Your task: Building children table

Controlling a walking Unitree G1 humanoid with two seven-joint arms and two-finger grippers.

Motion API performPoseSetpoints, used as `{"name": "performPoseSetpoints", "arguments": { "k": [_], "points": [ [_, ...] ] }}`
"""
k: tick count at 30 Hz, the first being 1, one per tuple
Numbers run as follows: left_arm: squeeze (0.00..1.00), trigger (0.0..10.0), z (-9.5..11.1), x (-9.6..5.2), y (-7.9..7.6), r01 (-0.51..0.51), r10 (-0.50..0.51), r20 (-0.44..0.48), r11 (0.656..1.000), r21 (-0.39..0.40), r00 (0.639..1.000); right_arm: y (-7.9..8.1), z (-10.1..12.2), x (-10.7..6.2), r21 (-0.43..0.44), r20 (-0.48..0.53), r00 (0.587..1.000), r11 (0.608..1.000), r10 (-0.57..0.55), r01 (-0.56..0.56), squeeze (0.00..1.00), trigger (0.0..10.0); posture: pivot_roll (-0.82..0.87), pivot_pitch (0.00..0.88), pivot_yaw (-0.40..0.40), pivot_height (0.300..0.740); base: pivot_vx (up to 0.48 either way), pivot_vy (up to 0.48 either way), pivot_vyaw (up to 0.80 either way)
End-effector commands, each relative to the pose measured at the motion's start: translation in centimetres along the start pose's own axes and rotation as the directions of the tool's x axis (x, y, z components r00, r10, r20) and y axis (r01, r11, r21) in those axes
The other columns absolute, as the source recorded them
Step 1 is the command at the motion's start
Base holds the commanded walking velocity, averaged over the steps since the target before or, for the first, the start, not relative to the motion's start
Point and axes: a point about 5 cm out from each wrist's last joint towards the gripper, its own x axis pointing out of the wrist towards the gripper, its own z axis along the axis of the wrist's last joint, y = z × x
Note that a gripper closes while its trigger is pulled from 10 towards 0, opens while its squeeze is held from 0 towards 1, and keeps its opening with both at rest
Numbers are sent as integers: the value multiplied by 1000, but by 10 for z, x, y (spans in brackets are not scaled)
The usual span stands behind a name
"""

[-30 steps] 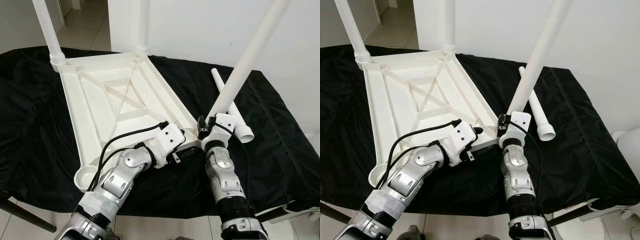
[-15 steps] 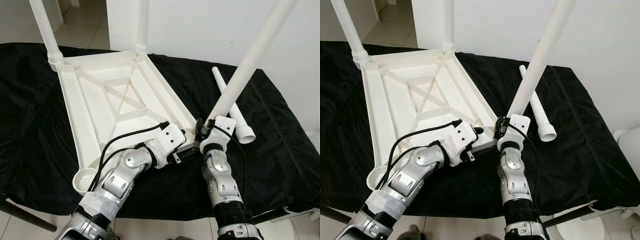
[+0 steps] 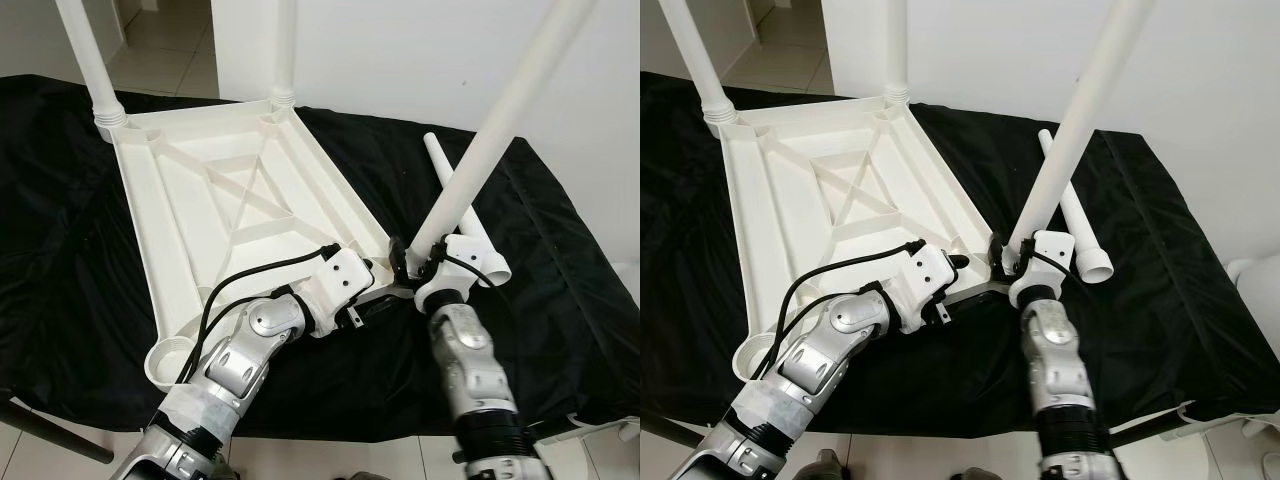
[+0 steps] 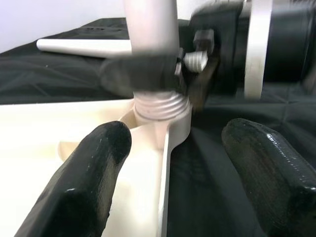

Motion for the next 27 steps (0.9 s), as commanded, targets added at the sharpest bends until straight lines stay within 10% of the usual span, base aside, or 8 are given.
{"name": "performPoseSetpoints", "arguments": {
  "k": [1,15,16,27],
  "points": [
    [0,10000,-3,1,-5,31,-31,-8,999,9,999,-3,0,-2,-5,-3,999,999,41,-41,0,10000,60,0,-100,740,0,0,0],
    [0,10000,-6,-14,-13,192,-192,1,981,-27,981,-13,-2,6,-110,-116,919,915,377,-389,0,10000,65,0,-97,740,0,0,0],
    [0,10000,-6,-15,-13,187,-188,-5,982,-21,982,-16,-6,7,-99,-150,905,905,397,-414,0,1020,70,0,-100,740,0,0,0],
    [0,10000,-5,-17,-12,172,-173,-9,985,-15,985,-25,-19,2,-53,-202,883,895,424,-442,0,0,72,0,-96,740,0,0,0]
  ]
}}
